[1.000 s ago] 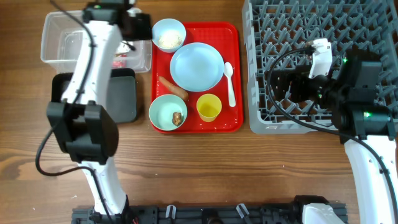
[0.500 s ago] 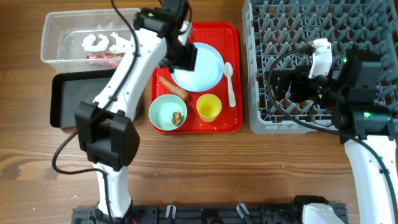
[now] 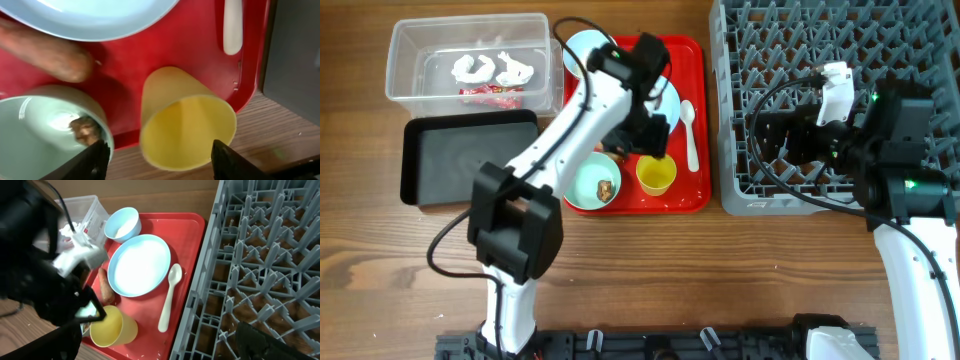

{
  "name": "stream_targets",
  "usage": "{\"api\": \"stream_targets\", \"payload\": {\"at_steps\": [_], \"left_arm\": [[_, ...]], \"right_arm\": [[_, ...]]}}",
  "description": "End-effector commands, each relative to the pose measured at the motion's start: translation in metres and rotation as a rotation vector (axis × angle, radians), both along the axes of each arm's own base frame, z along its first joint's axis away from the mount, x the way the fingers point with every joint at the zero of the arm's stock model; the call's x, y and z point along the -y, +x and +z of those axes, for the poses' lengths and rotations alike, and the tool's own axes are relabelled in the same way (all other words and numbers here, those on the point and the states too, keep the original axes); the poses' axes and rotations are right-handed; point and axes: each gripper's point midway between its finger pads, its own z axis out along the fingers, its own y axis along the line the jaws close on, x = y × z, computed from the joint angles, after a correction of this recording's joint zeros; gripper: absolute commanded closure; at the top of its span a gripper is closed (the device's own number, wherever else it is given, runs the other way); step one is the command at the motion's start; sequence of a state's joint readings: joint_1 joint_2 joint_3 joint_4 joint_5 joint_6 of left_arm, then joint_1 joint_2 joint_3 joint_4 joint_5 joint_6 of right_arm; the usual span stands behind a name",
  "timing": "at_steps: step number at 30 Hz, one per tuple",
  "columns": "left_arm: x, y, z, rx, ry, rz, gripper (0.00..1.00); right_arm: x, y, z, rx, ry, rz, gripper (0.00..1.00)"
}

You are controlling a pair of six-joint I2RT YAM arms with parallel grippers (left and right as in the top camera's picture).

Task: Sort waste into correct bins and load items into the dishwasher rack
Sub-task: 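Grasp the yellow cup with the left gripper and lift it, then hand the yellow cup from the left gripper to the right gripper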

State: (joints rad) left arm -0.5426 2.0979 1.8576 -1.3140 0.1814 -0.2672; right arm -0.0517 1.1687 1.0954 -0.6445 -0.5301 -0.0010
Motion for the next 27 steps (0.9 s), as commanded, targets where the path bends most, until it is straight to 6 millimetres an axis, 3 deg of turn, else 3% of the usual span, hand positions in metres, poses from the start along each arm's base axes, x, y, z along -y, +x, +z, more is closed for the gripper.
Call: {"api": "stream_targets", "payload": {"at_steps": [1,3,7,12,17,21,27], "left_arm": [[0.0,-0.009,-0.014,-0.025,-0.004,0.035,0.36],[0.001,-0.008,-0.02,-0.019,-0.008,0.034,0.4],[0.005,-0.002,-0.027,0.012,-0.027,0.026,0.59],[0.009,0.003,-0.027,0.033,-0.041,0.022,0.96],[0.014,0.001,-0.021,0.018,-0.086,0.026,0.96],[0.024,0.007,0.014,0.01,-0.27,0.022,0.96],[0.024,0.03,0.09,0.042,-0.65,0.048,0.96]], "right_arm": [[0.002,0.004,0.006,0.007,0.001,-0.016,0.0],[0.002,0.004,0.006,0.007,0.001,-0.016,0.0],[0.002,0.004,0.006,-0.006,0.019,-0.031,0.0],[0.002,0.004,0.006,-0.007,0.02,-0.031,0.0],[0.002,0.004,0.006,-0.019,0.039,-0.046,0.0],[-0.008,0.001,0.01,-0.035,0.108,-0.018,0.0],[-0.04,-0.005,0.022,-0.015,0.244,0.191,0.0]]}}
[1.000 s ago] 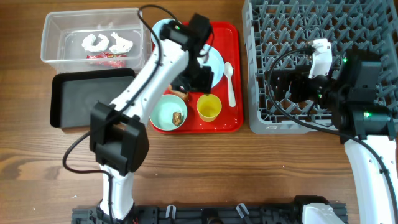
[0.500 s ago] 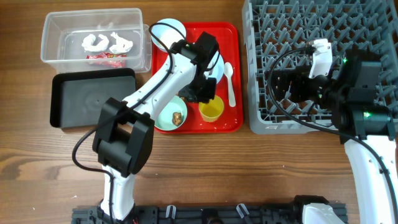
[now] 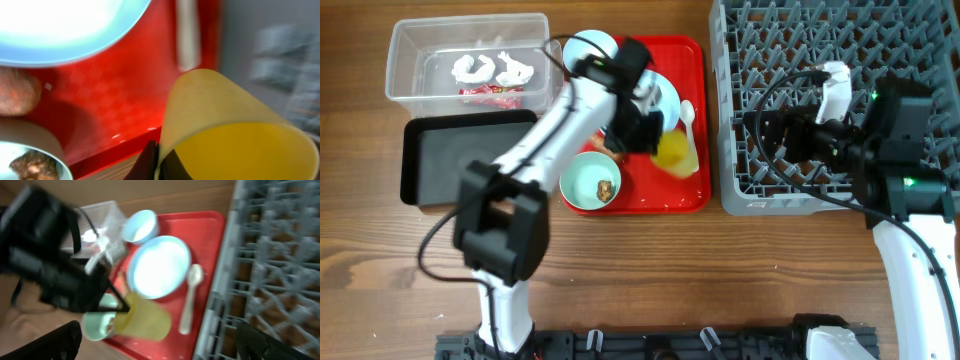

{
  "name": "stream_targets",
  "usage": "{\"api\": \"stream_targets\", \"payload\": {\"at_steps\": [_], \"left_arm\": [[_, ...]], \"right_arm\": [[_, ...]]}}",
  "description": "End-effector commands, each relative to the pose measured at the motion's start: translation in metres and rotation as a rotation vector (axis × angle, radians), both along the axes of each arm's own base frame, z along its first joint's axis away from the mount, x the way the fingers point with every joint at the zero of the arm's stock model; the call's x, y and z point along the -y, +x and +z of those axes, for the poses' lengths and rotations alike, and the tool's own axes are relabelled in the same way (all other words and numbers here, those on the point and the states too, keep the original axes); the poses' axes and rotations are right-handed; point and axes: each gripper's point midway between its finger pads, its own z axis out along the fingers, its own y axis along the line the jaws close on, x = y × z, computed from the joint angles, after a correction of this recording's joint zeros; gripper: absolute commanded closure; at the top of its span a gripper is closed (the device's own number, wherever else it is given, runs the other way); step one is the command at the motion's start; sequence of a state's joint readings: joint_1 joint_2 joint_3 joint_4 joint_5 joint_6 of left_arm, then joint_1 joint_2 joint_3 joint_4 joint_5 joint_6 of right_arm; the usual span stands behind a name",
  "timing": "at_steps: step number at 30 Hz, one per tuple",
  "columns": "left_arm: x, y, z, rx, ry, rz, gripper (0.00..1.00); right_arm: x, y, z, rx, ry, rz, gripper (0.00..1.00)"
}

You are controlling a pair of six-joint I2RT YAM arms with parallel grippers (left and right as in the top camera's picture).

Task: Sort waste into correct bins and load items into the dishwasher rack
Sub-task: 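Hand the yellow cup from the left gripper to the right gripper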

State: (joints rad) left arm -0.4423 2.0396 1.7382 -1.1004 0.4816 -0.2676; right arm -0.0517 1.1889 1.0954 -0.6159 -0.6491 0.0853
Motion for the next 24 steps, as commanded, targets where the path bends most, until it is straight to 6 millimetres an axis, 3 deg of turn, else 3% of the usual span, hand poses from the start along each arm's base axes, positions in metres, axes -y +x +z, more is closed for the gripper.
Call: {"api": "stream_targets", "payload": {"at_steps": [1,6,10,13,18,24], "left_arm": [[0.003,0.014,0.091,0.068,-0.387,-0.011,0.96],[-0.012,0.024,0.135,0.051,-0.659,-0.004,0.96],[-0.015,0.024,0.153,0.043,-0.767,-0.022,0.96],[-0.011,0.02,0.165,0.038,-0.837,-0.055,0.96],[-0.008,0.016,0.173,0.031,-0.883,-0.081,0.96],[0.0,0.011,0.173,0.023,-0.883,-0.1,0.96]], "right_arm": [[-0.029,-0.005,0.018,0.04,0.137,0.195,0.0],[-0.049,0.001,0.026,0.093,0.265,0.37,0.0],[-0.066,0.001,0.04,0.174,0.396,0.566,0.03],[-0.073,0.009,0.036,0.17,0.437,0.613,0.05],[-0.094,0.014,0.033,0.175,0.458,0.677,0.08],[-0.121,0.015,0.047,0.235,0.448,0.708,0.13]]}}
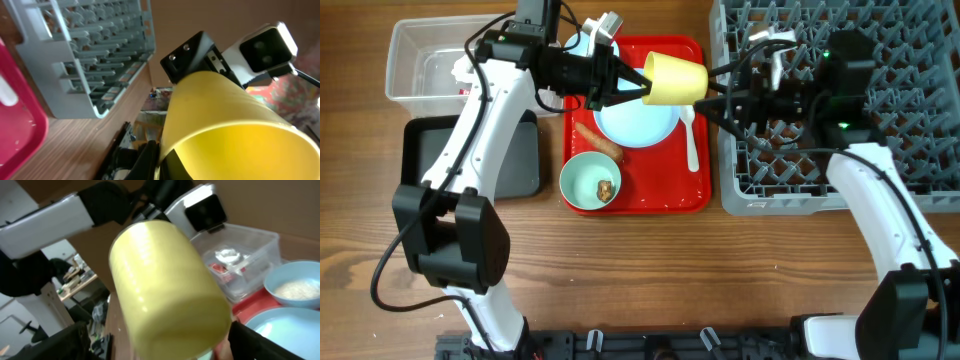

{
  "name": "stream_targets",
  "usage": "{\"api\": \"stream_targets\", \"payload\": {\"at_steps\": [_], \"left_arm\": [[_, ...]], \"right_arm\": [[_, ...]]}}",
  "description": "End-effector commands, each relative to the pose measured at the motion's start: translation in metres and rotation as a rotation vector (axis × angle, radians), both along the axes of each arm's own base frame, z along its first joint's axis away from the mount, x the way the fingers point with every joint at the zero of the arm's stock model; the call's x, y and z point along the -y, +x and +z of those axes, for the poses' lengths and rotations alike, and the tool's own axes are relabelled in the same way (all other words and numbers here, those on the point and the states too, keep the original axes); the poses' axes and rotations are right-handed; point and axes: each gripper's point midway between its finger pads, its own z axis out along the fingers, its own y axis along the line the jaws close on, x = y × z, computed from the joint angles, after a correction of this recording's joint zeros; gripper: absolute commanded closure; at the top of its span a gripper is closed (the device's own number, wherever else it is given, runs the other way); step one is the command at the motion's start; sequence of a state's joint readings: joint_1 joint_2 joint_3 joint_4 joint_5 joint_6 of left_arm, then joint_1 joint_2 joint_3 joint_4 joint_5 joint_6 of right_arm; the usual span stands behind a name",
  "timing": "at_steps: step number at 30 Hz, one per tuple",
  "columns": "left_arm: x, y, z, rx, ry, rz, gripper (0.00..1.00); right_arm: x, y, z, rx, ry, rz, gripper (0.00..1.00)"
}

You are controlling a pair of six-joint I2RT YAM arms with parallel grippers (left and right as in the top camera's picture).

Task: Sort waste into correct bins and load items into the dishwasher rack
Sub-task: 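Hand the yellow cup from the left gripper to the right gripper, then place the yellow cup in the dishwasher rack with the right gripper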

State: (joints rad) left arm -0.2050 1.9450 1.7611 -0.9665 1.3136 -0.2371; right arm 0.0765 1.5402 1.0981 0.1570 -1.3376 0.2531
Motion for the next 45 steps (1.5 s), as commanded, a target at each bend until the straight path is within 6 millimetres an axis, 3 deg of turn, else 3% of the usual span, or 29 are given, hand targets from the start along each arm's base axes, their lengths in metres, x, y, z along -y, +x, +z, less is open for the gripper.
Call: {"api": "stream_targets", "payload": {"at_steps": [1,13,15,20,25,30,36,40,45], "left_arm": [[0.01,-0.01,0.018,0.05,-0.053,-0.049,0.96],[0.015,-0.014,0.018,0.054,-0.053,-0.063,0.95],[0.015,-0.014,0.018,0.054,-0.053,-0.063,0.85],[0.015,-0.012,0.015,0.057,-0.036,-0.055,0.64],[0.014,-0.009,0.009,0.065,0.001,-0.038,0.56],[0.011,-0.002,-0.003,0.081,0.074,-0.004,0.53],[0.006,0.006,-0.017,0.099,0.159,0.036,0.51],[-0.002,0.017,-0.033,0.123,0.267,0.087,0.51],[-0.02,0.034,-0.059,0.164,0.457,0.176,0.5]], "right_arm": [[-0.016,-0.002,0.012,-0.025,0.021,0.027,0.15],[-0.024,-0.005,0.021,-0.006,0.036,0.046,0.4],[-0.024,-0.005,0.021,-0.005,0.036,0.045,0.45],[-0.02,-0.003,0.021,-0.004,0.036,0.035,0.45],[0.011,0.01,0.021,-0.034,0.044,-0.026,0.47],[0.052,0.024,0.015,-0.095,0.048,-0.123,0.46],[0.08,0.039,0.002,-0.196,0.041,-0.255,0.41],[0.105,0.056,-0.021,-0.28,-0.033,-0.474,0.41],[0.139,0.056,-0.043,-0.344,-0.251,-0.74,0.41]]}}
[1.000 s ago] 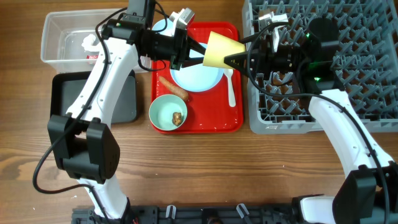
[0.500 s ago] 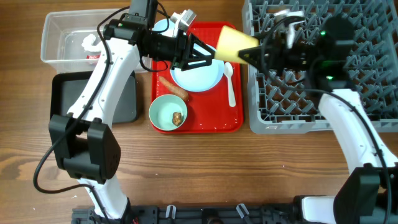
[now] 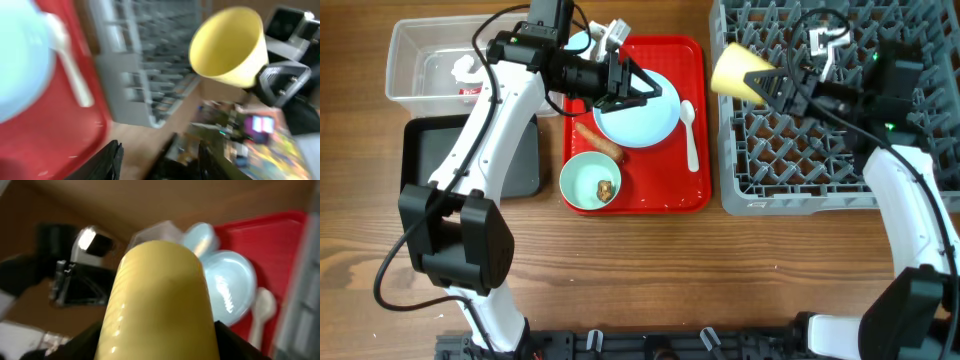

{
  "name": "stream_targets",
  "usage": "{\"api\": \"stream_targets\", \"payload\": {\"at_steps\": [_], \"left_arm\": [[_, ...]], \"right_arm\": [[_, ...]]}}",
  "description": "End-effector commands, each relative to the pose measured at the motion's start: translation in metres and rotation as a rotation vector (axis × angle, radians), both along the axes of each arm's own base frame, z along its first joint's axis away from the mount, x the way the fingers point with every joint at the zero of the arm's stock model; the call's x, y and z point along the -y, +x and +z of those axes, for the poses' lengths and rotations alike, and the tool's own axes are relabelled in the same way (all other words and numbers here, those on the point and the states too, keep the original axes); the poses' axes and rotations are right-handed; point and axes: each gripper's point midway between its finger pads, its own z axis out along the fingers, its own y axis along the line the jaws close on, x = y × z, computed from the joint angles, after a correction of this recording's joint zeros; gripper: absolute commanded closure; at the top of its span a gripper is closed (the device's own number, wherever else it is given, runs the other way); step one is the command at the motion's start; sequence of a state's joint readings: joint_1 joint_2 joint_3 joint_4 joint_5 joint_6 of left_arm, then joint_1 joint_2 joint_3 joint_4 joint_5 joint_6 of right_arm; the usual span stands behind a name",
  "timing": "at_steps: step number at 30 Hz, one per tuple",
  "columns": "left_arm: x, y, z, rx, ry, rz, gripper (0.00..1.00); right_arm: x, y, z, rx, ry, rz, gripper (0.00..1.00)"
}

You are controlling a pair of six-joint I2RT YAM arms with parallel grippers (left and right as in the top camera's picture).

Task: Sort waste into correct bins and load items into the dishwasher rack
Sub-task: 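Place the yellow cup in the dishwasher rack with the right gripper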

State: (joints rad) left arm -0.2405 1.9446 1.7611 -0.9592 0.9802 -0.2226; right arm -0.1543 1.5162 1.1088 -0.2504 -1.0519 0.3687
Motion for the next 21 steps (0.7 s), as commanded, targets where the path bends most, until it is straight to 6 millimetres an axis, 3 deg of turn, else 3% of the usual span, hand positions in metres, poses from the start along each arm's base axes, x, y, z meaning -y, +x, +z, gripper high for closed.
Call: {"api": "stream_targets", "payload": {"at_steps": [1,6,9,14,21], "left_arm": [[-0.021,0.02,-0.017,0.09,0.206,0.095,0.5],[-0.04,0.032,-0.032,0.122,0.34,0.16,0.48],[-0.049,0.037,-0.037,0.137,0.402,0.19,0.48],[-0.058,0.041,-0.043,0.147,0.462,0.217,0.43],[-0.07,0.039,-0.051,0.133,0.535,0.238,0.43]], "right_arm": [[0.043,0.008,0.016,0.062,-0.321,-0.227,0.41],[0.081,-0.015,0.035,-0.045,-0.542,-0.385,0.41],[0.096,-0.032,0.036,-0.135,-0.65,-0.433,0.44],[0.103,-0.064,0.008,-0.313,-0.813,-0.427,0.44],[0.097,-0.085,-0.036,-0.529,-0.868,-0.324,0.43]]}}
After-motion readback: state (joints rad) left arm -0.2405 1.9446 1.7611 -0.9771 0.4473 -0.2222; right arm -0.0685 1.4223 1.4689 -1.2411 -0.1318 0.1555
